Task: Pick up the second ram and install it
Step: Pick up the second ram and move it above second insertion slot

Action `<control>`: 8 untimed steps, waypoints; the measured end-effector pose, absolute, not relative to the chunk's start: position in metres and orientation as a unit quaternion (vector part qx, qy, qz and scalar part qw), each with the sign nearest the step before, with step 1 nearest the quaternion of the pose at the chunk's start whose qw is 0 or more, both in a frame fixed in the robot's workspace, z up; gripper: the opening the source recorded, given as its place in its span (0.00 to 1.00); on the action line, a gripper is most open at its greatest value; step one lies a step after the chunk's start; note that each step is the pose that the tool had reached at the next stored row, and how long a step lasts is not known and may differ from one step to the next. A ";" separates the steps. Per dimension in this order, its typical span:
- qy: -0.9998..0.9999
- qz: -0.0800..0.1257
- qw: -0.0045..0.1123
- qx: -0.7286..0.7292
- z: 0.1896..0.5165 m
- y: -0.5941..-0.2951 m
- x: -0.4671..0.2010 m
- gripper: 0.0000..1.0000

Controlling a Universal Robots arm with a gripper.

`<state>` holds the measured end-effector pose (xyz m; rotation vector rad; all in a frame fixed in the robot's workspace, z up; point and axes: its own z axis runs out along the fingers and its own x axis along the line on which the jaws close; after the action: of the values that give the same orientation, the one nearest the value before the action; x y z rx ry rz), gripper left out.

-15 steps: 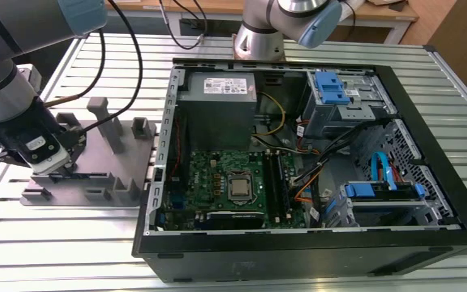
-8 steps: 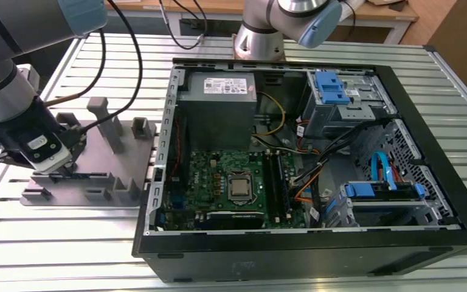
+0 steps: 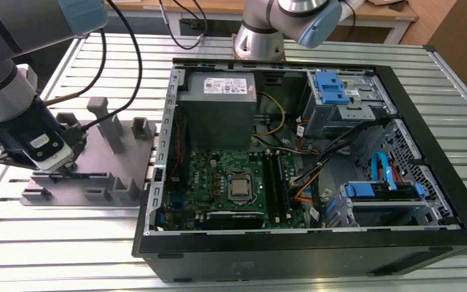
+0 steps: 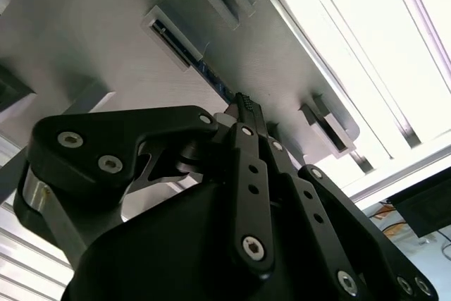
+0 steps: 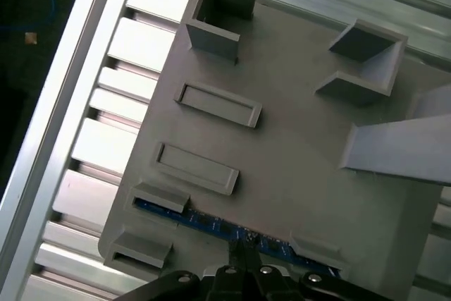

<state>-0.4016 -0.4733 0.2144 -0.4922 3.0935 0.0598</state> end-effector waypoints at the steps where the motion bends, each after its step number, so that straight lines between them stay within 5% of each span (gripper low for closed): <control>1: 0.987 0.019 0.004 -0.160 0.214 -0.473 -0.402 0.11; 8: 0.984 0.019 0.004 -0.178 0.214 -0.473 -0.402 0.11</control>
<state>-0.4016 -0.4732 0.2144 -0.5589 3.0829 0.0600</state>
